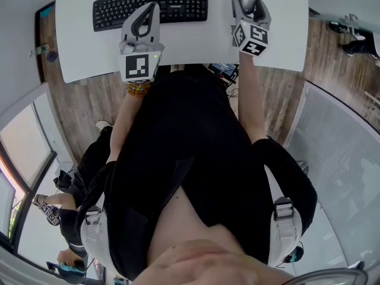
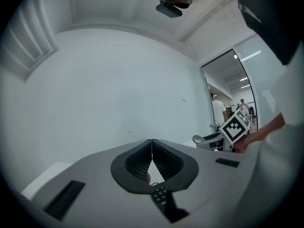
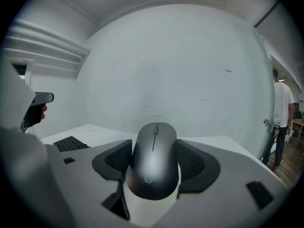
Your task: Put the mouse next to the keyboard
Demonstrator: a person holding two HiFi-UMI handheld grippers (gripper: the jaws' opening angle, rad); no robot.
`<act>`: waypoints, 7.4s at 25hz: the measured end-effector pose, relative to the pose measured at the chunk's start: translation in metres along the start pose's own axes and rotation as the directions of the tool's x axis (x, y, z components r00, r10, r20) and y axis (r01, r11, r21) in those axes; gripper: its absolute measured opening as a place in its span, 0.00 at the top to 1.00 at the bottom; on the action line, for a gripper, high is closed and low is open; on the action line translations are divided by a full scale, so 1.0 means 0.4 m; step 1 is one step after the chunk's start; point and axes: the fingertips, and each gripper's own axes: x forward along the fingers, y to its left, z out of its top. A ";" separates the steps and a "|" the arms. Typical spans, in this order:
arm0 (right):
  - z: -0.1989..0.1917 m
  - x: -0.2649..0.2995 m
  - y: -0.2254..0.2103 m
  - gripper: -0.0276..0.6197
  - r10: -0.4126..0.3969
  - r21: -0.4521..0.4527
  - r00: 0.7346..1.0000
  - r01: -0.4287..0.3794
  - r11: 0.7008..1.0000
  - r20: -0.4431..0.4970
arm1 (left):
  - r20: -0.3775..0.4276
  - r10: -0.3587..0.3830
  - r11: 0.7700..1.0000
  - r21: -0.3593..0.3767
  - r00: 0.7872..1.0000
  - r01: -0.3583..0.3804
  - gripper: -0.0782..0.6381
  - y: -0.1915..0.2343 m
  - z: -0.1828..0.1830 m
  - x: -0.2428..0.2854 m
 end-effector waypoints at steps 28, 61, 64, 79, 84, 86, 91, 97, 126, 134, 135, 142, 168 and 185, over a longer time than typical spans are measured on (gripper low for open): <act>-0.364 0.145 0.005 0.50 0.018 0.039 0.939 -0.005 0.999 -0.342 | -0.027 0.031 0.999 -0.030 0.999 -0.032 0.87 0.024 -0.039 -0.003; -0.394 0.161 0.019 0.50 0.006 0.003 0.928 -0.006 1.000 -0.373 | -0.037 -0.014 1.000 -0.027 0.999 0.013 0.87 0.038 -0.072 -0.009; -0.375 0.153 0.009 0.50 0.035 0.076 0.945 -0.011 0.997 -0.325 | -0.037 -0.023 0.999 -0.027 0.999 0.022 0.87 0.040 -0.071 -0.018; -0.203 0.020 0.014 0.50 -0.068 0.091 0.986 0.083 0.992 -0.155 | 0.050 -0.085 0.996 0.001 0.995 0.085 0.87 0.092 -0.038 -0.003; -0.089 -0.036 0.064 0.50 -0.071 0.030 0.996 0.073 0.997 -0.057 | 0.084 -0.130 0.991 0.018 0.988 0.129 0.87 0.071 -0.005 -0.005; -0.038 -0.056 0.099 0.50 -0.061 0.003 0.998 0.061 0.998 0.000 | 0.090 -0.125 0.992 0.042 0.988 0.122 0.87 0.074 0.010 -0.016; 0.090 -0.141 0.153 0.50 -0.009 -0.071 0.989 0.020 0.997 0.146 | 0.108 -0.072 0.995 0.074 0.991 0.065 0.87 0.048 0.049 -0.052; 0.161 -0.265 0.156 0.50 0.091 -0.151 0.966 -0.054 0.987 0.243 | 0.109 -0.029 0.995 0.098 0.994 0.019 0.87 -0.050 0.090 -0.087; 0.286 -0.435 0.347 0.86 0.042 -0.168 0.872 0.046 0.985 0.488 | 0.236 -0.068 0.987 0.159 0.969 0.030 0.87 -0.047 0.200 -0.208; 0.252 -0.401 0.426 0.87 0.047 -0.178 0.887 0.040 0.983 0.460 | 0.264 -0.078 0.983 0.180 0.961 0.030 0.87 -0.012 0.188 -0.226; 0.243 -0.398 0.436 0.88 0.048 -0.178 0.889 0.038 0.983 0.455 | 0.264 -0.081 0.983 0.181 0.961 0.033 0.87 -0.012 0.183 -0.230; 0.193 -0.388 0.482 0.88 0.067 -0.167 0.907 0.004 0.986 0.416 | 0.236 -0.078 0.983 0.180 0.969 0.035 0.87 -0.023 0.126 -0.242; 0.126 -0.367 0.556 0.89 0.147 -0.185 0.933 -0.089 0.979 0.328 | 0.175 -0.083 0.982 0.185 0.981 0.050 0.87 -0.027 0.049 -0.235; 0.073 -0.347 0.531 0.89 0.123 -0.176 0.961 -0.080 0.981 0.249 | 0.138 -0.091 0.979 0.196 0.986 0.063 0.87 -0.037 0.015 -0.233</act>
